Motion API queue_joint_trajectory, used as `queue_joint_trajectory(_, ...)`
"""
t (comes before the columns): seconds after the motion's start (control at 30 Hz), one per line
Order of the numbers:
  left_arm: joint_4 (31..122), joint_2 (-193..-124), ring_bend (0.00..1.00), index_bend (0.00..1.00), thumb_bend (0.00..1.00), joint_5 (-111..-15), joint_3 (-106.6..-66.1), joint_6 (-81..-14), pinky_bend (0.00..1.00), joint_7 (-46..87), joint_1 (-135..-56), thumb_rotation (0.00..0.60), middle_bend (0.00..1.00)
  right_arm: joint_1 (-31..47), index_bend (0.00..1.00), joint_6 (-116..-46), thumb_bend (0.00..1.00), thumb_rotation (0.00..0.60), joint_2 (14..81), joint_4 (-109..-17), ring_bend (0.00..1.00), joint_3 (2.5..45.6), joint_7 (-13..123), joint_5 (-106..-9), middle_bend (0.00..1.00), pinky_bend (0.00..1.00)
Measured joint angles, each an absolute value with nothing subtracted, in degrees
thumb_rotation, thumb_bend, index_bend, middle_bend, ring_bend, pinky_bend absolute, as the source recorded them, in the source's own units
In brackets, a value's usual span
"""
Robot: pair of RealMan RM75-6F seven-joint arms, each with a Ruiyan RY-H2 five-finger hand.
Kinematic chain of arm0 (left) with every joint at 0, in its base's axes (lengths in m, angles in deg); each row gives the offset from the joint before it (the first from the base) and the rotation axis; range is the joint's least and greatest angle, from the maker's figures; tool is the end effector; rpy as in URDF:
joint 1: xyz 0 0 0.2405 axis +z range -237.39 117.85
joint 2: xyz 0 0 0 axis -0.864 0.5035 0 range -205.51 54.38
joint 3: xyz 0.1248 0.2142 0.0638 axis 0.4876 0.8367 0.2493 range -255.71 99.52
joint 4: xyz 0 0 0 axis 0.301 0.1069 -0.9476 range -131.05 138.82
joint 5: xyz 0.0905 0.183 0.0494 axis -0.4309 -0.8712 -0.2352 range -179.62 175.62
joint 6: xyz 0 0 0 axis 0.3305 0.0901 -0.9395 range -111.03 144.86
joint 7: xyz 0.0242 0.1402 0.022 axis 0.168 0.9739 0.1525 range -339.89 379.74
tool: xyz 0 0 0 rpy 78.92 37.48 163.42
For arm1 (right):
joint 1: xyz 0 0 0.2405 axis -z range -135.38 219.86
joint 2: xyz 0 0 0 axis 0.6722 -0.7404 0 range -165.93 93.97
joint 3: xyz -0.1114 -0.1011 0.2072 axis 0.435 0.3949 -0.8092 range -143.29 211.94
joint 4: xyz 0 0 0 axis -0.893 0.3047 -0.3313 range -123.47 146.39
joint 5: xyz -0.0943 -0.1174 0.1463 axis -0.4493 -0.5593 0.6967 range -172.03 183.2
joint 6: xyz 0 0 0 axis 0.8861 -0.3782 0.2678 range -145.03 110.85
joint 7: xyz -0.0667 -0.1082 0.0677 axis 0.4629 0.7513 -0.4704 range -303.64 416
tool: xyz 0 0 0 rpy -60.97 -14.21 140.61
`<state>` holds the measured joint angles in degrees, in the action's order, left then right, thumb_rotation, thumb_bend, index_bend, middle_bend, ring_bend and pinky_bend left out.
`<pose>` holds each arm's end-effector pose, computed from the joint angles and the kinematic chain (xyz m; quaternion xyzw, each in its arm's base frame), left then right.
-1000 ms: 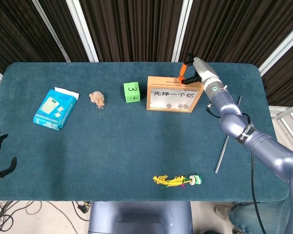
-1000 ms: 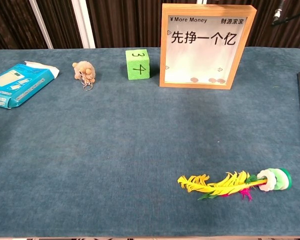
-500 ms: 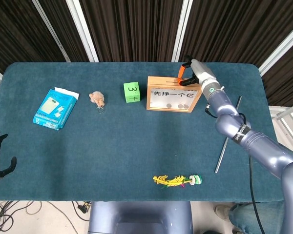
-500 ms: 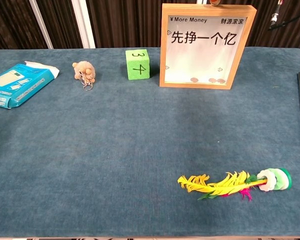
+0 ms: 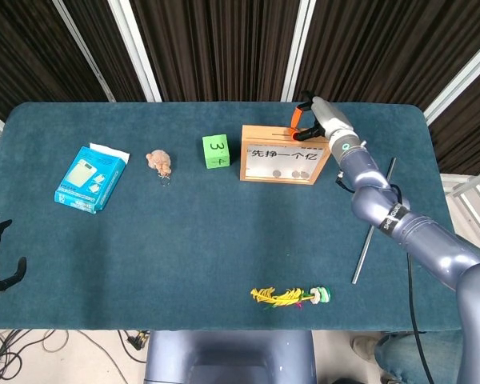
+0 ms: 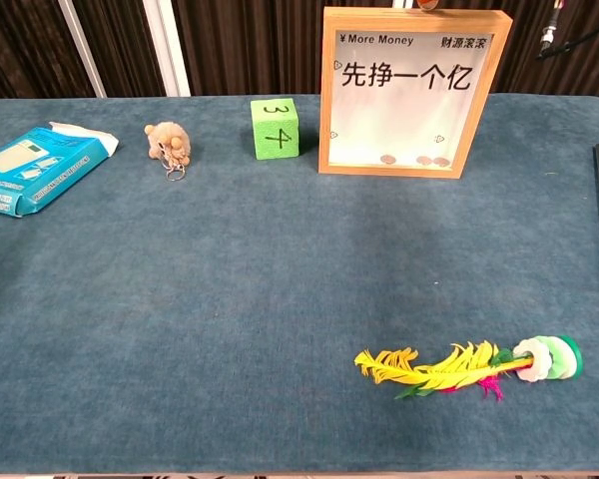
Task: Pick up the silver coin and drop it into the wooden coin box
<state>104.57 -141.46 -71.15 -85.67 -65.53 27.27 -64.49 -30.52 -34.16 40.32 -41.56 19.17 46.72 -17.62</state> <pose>-0.3136 0.1896 0.1520 -0.4967 -0.4688 -0.3560 0.6378 -0.0810 -0.5394 0.1238 0.5483 -0.6108 0.4212 0.3859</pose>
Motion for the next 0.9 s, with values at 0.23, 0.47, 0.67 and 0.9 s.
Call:
queue_joint_trajectory(0.23,104.6,-141.4,0.04,0.15,0.4,-71.1,-85.7,-65.5,0.0,27.2,-64.5,0.6,0.03,-30.9,0.75,-33.9,0.49,0.6,40.3,-41.7,0.0,19.7,46.1,-17.4,0.01,0.0)
queue_joint_trajectory(0.47,104.5,-141.4,0.04,0.15,0.4,-71.2,-85.7,-65.4,0.0,27.2,-64.6,0.6,0.03,-31.6,0.75,-33.6,0.49,0.6,40.3,-41.9,0.0,20.2,45.4,-17.4,0.01,0.0)
queue_joint_trajectory(0.67,104.5,-141.3,0.04,0.15,0.4,-71.3,-85.6,-65.5,0.0,27.2,-64.6,0.6,0.03,-32.0,0.75,-33.8,0.49,0.6,40.3,-42.0,0.0,21.3,45.2,-17.0,0.01,0.0)
queue_joint_trajectory(0.9,104.5,-141.4,0.04,0.15,0.4,-71.3,-85.6,-65.5,0.0,27.2,-64.6,0.6,0.03,-32.4,0.75,-33.8,0.49,0.6,40.2,-42.1,0.0,22.1,44.9,-16.4,0.01,0.0)
